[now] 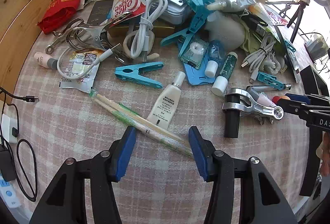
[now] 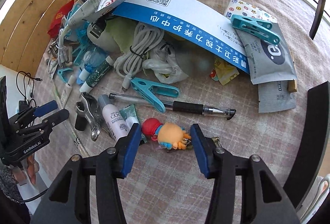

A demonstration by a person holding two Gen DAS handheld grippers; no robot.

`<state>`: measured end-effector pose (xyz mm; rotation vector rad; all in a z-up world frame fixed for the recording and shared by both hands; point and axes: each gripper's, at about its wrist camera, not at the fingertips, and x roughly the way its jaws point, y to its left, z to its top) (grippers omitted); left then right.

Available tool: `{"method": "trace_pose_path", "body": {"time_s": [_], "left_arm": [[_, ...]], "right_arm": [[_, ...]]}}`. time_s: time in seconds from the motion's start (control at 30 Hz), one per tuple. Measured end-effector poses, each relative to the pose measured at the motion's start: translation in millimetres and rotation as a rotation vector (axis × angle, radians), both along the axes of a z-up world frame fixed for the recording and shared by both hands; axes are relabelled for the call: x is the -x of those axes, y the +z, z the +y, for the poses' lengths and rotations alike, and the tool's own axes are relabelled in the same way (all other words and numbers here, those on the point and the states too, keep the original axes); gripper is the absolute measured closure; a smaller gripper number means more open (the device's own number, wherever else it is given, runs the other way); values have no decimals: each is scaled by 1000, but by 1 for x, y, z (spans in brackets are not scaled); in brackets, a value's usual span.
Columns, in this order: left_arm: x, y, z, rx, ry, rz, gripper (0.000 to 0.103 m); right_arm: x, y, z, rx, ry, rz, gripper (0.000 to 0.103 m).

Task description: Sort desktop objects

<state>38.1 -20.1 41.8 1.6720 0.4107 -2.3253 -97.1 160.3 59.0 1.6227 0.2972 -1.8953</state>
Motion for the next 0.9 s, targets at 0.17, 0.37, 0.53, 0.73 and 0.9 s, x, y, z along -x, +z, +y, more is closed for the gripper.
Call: {"method": "trace_pose_path", "body": {"time_s": [0.17,0.37,0.53,0.73,0.9], "left_arm": [[-8,1,-7,-21,26,12,64],[-19,3,-17,-101,76,29,75],[-13,2,-11,-171,128,17,60],[3,-2,33,72,2,-49,49],[-15,-4,34,91,-9,-29,47]], "right_arm": [[-6,2,3,5,-2,17,56],[-13,7,18,31,-23,18,56],[-17,12,31,47,-48,20,56],[-22,20,49,58,-53,36,56],[-12,32,61,55,-50,59,56]]}}
